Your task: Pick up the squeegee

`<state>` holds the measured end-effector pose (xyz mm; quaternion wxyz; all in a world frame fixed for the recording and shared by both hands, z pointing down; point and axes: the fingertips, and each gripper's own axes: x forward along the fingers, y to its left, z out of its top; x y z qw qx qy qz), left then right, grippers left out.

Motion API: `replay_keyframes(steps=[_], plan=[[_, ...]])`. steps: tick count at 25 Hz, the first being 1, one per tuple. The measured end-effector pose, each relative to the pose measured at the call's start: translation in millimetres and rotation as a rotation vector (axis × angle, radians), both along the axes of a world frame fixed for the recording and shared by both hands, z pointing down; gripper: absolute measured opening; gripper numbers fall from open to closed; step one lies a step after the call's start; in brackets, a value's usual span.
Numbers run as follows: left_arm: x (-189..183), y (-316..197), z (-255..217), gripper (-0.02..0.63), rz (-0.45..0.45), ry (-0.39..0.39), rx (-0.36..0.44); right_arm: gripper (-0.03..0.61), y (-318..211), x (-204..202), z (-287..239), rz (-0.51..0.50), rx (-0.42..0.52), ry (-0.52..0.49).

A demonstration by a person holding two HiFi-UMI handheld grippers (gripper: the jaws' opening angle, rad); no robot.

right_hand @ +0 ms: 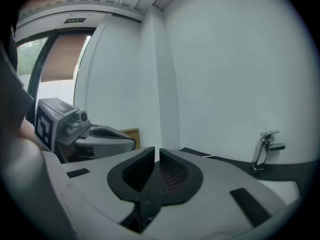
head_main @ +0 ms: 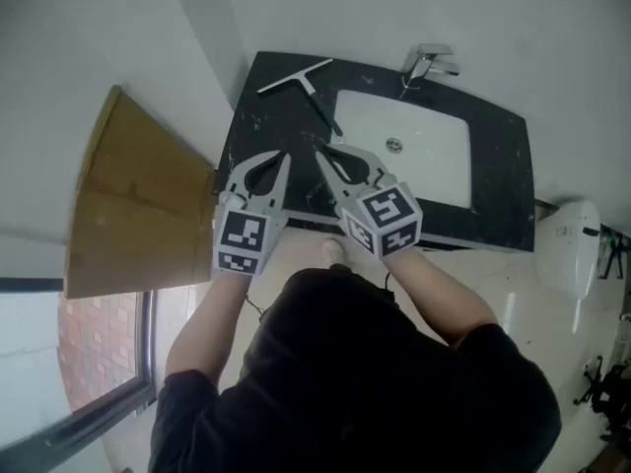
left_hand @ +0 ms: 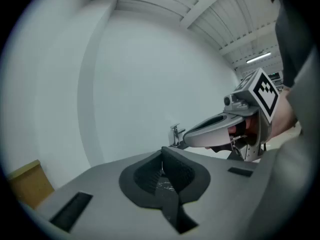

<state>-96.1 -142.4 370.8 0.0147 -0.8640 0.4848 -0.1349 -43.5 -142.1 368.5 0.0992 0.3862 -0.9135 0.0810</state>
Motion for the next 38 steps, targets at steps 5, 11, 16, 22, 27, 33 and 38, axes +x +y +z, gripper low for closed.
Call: replay_keyframes(steps=[5,11,16,22,27,33,38], plan=[[7,-29,7,0.003,-0.022,-0.008,-0.017,0.069,-43,14,15,0.011,-0.010,0.031],[13,-63,24,0.003,-0.041,-0.036,-0.054,0.143,-101,27,45,0.039,-0.056,0.075],[15,-89,41,0.003,-0.065,-0.054,-0.088,0.163,-142,30,76,0.053,-0.100,0.109],[16,-116,61,0.003,-0.084,-0.076,-0.125,0.173,-178,25,110,0.061,-0.144,0.157],[15,-133,76,0.003,-0.100,-0.087,-0.153,0.184,-198,20,140,0.068,-0.197,0.191],[12,-146,92,0.003,-0.119,-0.088,-0.188,0.196,-219,18,173,0.078,-0.257,0.230],[11,-153,100,0.003,-0.131,-0.100,-0.210,0.198,-234,15,192,0.081,-0.290,0.245]])
